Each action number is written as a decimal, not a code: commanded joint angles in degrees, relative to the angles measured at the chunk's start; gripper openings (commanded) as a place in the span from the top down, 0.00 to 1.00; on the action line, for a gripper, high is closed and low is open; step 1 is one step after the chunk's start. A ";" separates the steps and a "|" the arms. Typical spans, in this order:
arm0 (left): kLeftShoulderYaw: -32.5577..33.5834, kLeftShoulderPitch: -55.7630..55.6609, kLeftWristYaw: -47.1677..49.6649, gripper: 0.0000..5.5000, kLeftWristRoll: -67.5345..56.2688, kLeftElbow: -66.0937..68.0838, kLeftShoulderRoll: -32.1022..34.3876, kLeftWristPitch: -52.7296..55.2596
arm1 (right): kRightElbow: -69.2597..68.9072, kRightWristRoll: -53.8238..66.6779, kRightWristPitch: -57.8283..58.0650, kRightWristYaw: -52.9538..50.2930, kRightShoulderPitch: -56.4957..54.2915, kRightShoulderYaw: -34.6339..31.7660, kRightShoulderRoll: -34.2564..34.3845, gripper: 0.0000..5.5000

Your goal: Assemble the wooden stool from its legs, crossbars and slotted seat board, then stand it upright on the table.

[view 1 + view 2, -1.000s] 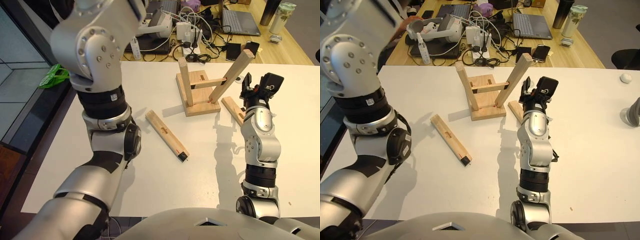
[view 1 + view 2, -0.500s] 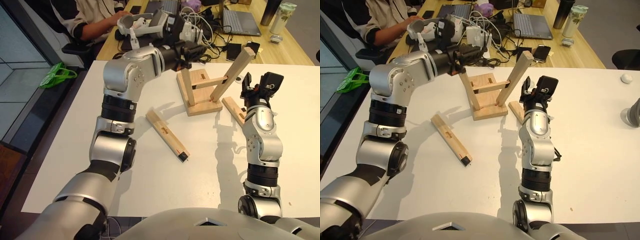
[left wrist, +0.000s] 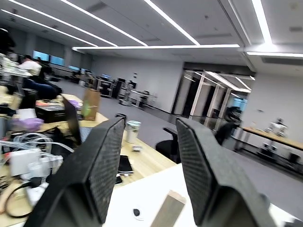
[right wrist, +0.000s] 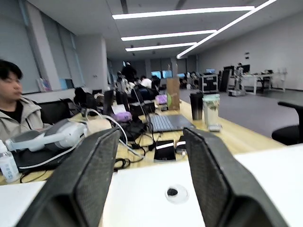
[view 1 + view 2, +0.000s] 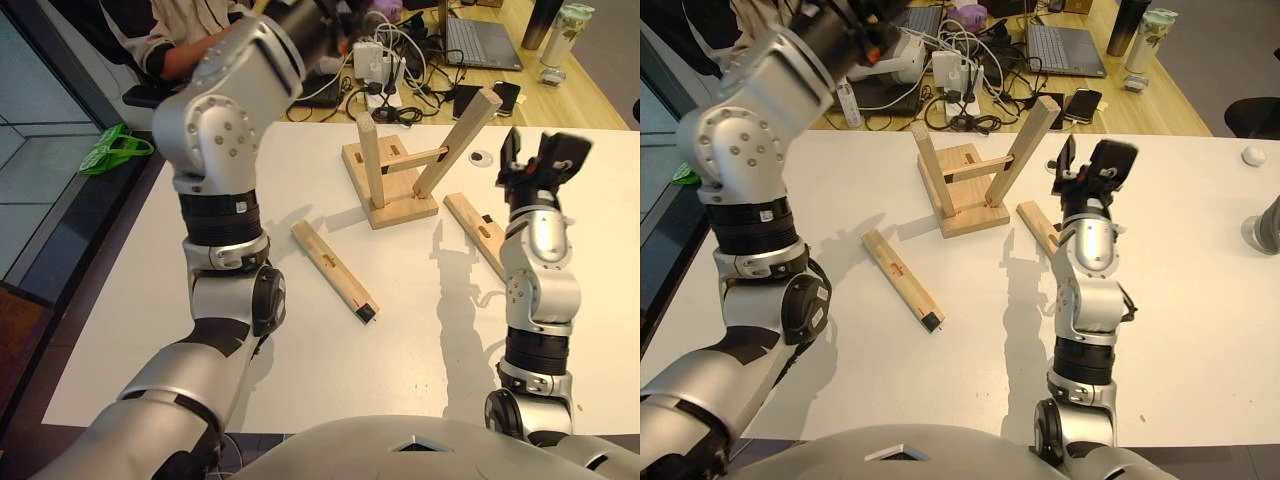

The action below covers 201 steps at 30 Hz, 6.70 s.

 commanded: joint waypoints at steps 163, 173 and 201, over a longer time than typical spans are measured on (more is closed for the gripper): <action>-35.71 13.58 -11.71 0.63 41.87 -2.75 16.06 -5.75 | 8.14 24.72 35.16 37.25 -38.33 4.87 -20.93 0.93; -30.19 10.78 -12.33 0.63 45.89 -10.60 22.42 -18.69 | 9.51 21.70 34.76 35.46 -34.00 7.52 -21.36 0.93; -32.59 -3.94 -54.54 0.75 16.94 -6.20 27.30 -4.48 | 20.30 10.42 7.43 89.51 -49.48 32.13 -30.61 0.93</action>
